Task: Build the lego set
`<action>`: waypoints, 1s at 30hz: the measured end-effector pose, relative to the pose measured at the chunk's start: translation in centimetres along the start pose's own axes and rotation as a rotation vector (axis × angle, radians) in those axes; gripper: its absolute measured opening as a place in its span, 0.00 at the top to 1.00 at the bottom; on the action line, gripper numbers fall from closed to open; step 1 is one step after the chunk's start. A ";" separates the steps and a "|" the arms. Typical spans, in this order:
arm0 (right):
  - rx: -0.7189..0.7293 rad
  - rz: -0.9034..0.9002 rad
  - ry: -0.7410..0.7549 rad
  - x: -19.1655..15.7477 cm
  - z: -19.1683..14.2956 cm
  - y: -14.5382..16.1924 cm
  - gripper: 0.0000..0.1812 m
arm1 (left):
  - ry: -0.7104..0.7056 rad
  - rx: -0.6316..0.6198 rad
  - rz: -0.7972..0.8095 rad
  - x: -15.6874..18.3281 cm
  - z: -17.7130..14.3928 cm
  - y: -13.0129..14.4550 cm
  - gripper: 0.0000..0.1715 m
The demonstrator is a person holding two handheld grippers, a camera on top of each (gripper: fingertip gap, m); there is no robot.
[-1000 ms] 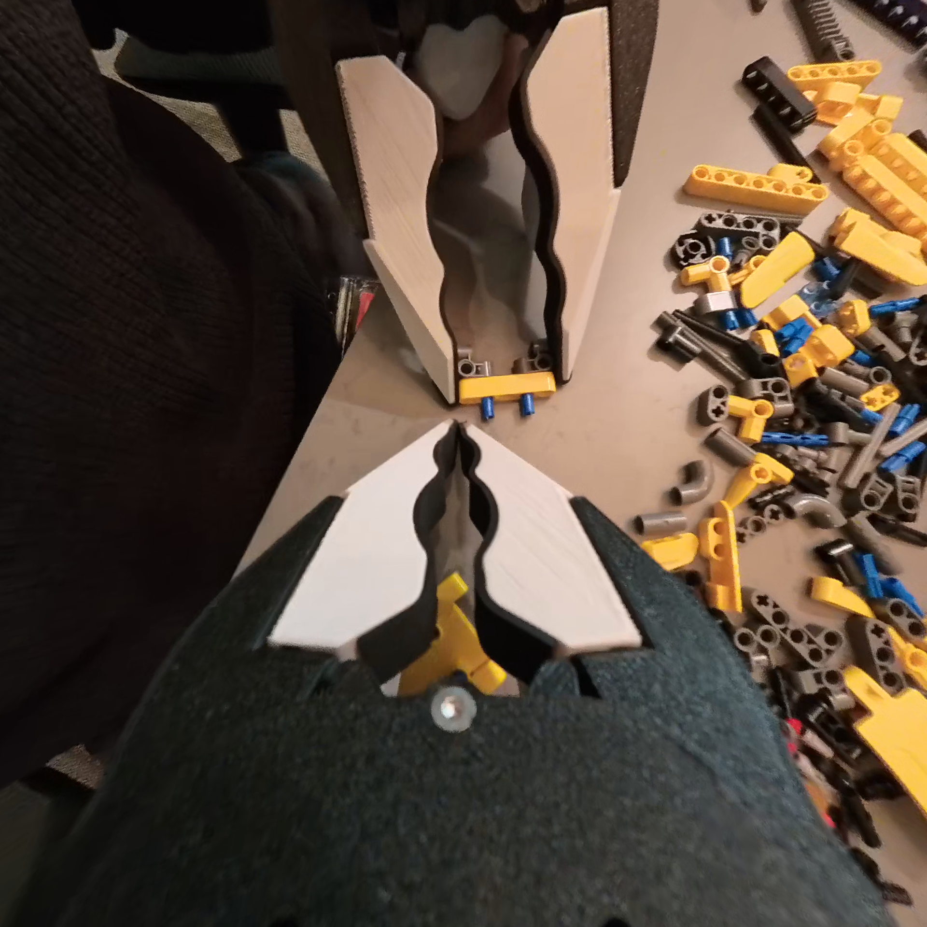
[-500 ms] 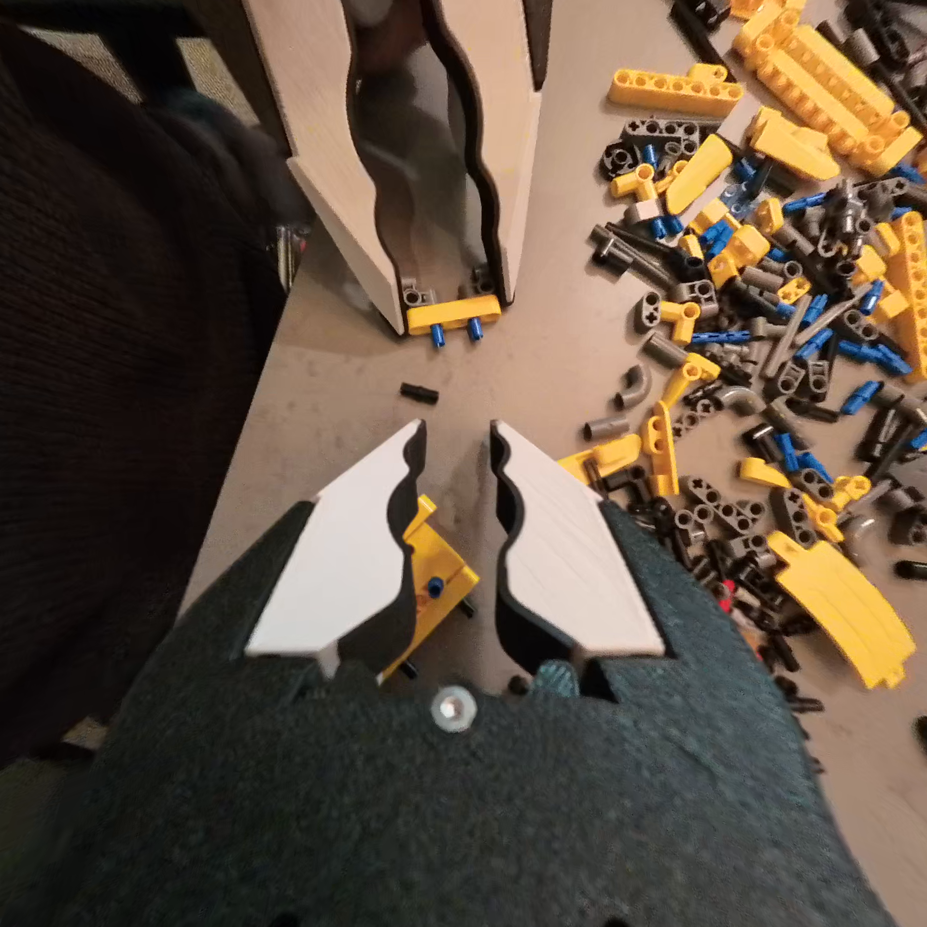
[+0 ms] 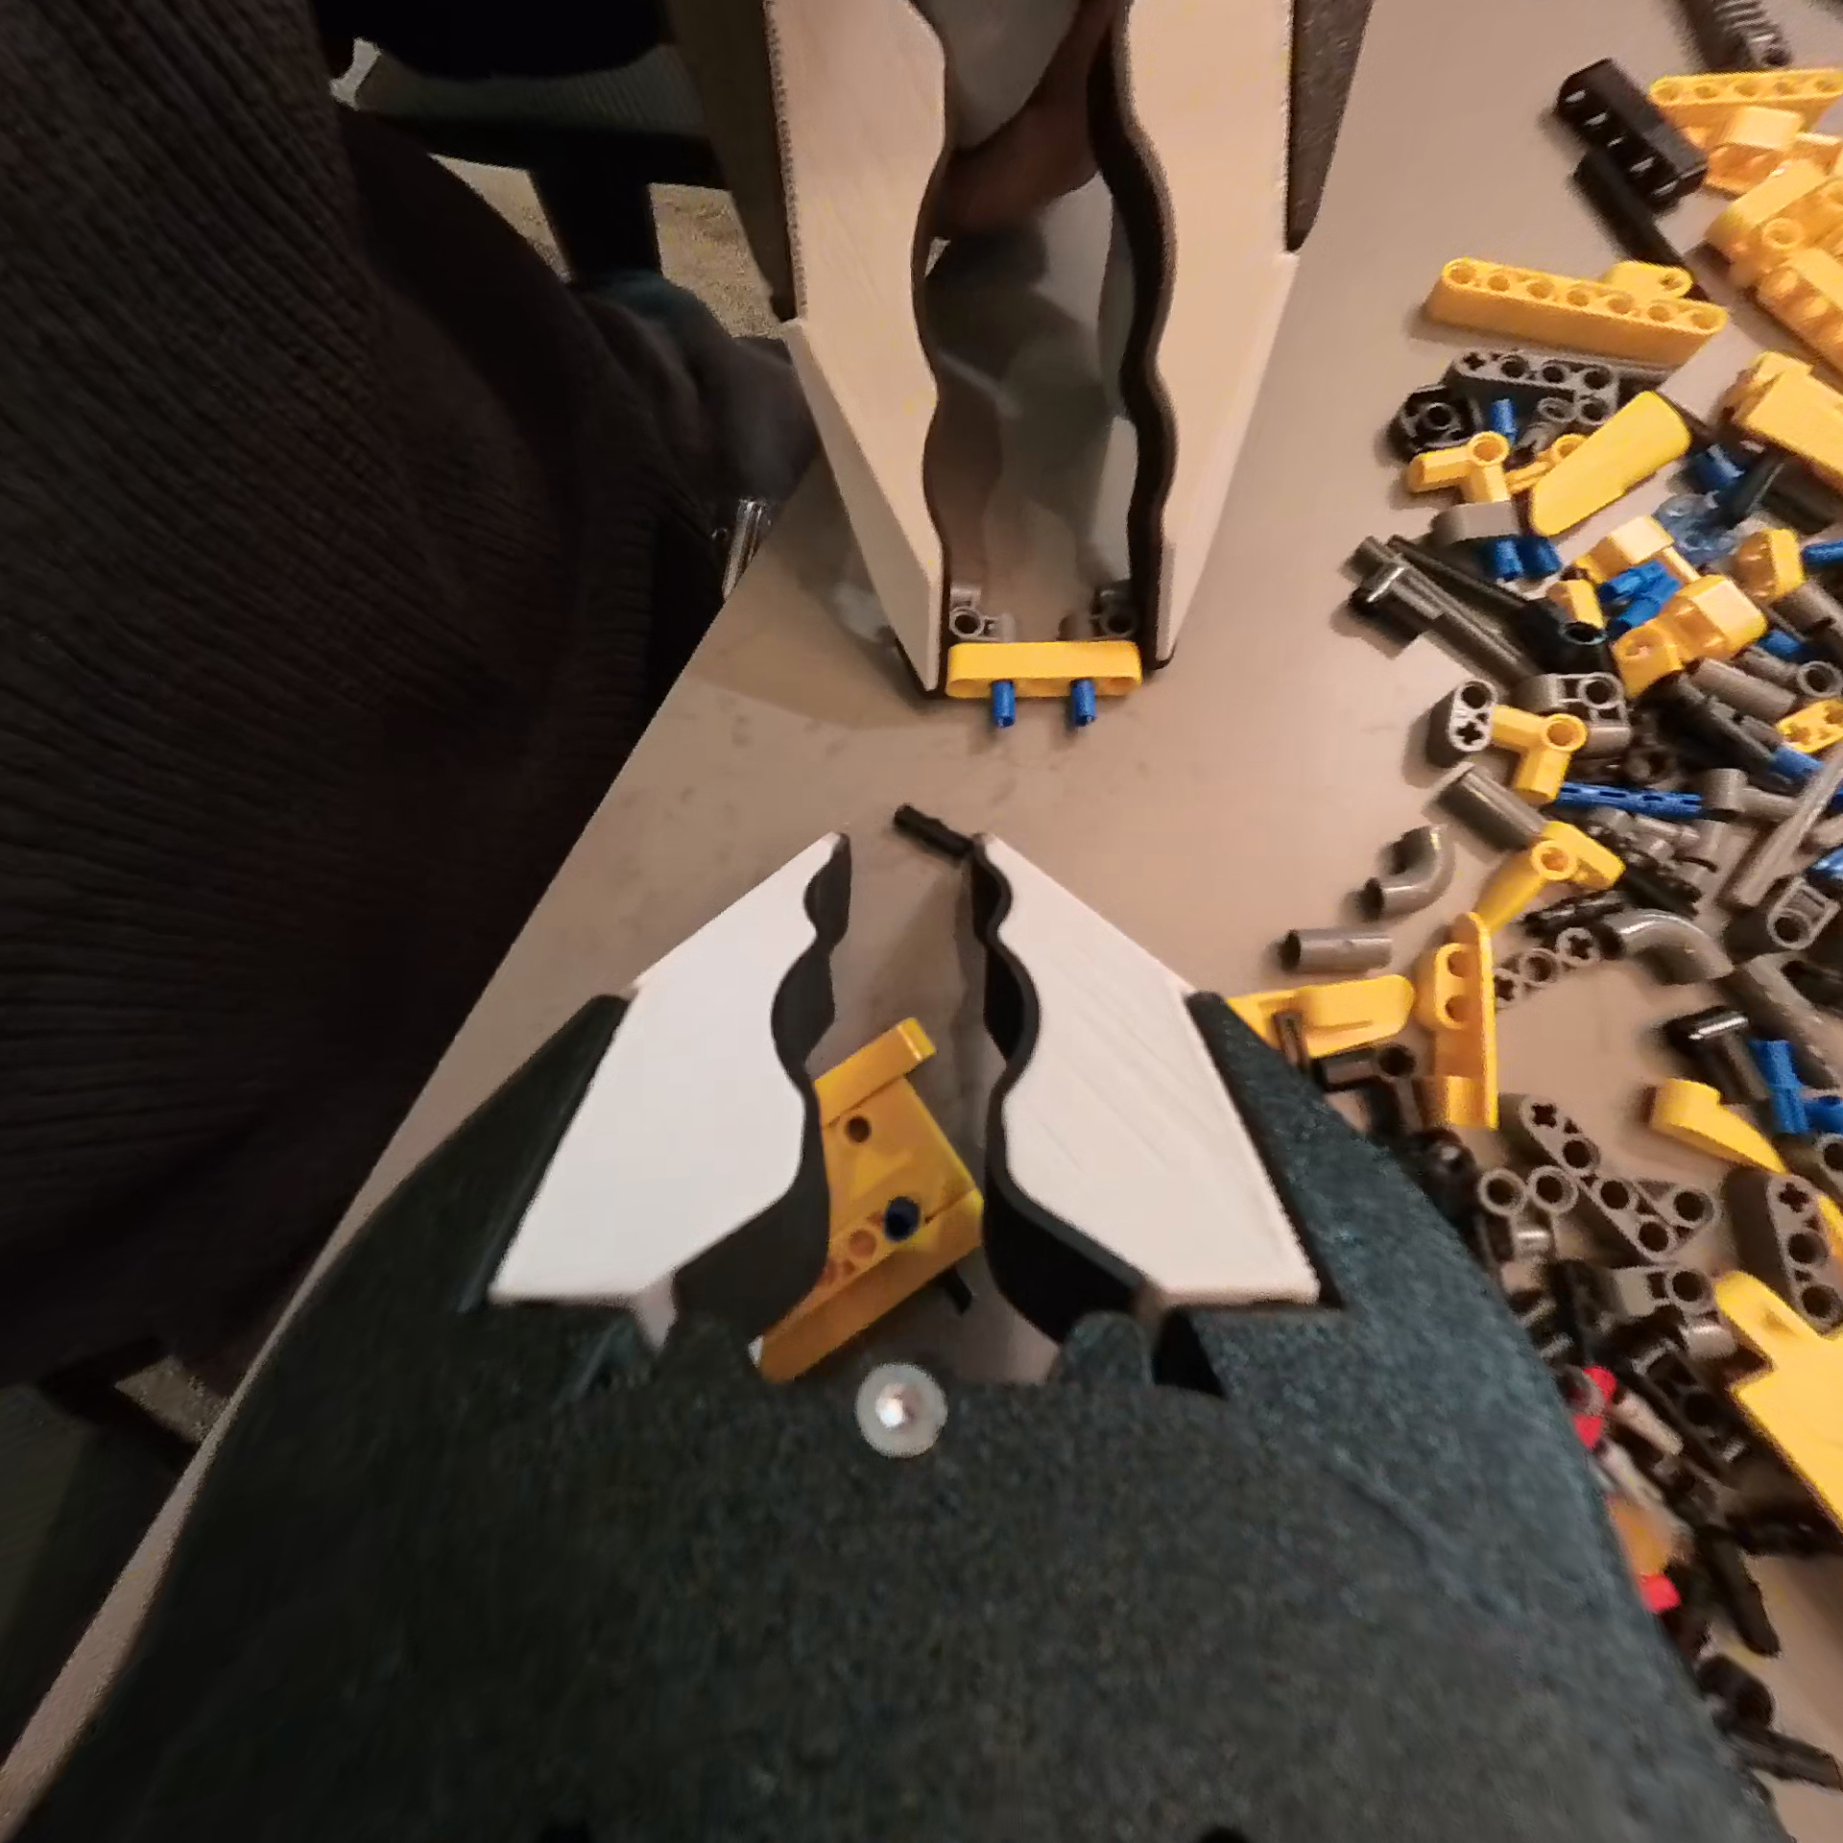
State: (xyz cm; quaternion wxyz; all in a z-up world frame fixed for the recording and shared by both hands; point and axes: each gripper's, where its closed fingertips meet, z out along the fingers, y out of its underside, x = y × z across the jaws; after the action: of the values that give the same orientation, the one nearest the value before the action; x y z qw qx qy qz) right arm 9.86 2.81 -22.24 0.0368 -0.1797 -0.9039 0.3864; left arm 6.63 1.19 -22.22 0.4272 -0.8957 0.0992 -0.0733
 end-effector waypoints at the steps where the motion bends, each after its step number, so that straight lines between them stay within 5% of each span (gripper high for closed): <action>1: -0.008 0.002 -0.008 -0.2 -0.1 0.1 0.87 | -0.002 0.000 0.000 0.0 0.0 0.0 0.76; 14: -0.041 -0.040 0.068 0.4 0.1 0.0 0.97 | -0.004 0.000 0.000 0.0 0.0 0.0 0.76; 30: -0.002 -0.011 0.120 1.0 1.5 -1.5 0.98 | -0.002 -0.003 0.007 0.0 0.0 0.0 0.76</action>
State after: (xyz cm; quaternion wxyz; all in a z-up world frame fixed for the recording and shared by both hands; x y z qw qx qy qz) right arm 8.19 1.15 -22.30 0.0930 -0.1975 -0.9014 0.3739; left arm 6.68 1.20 -22.28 0.4262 -0.8961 0.1022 -0.0707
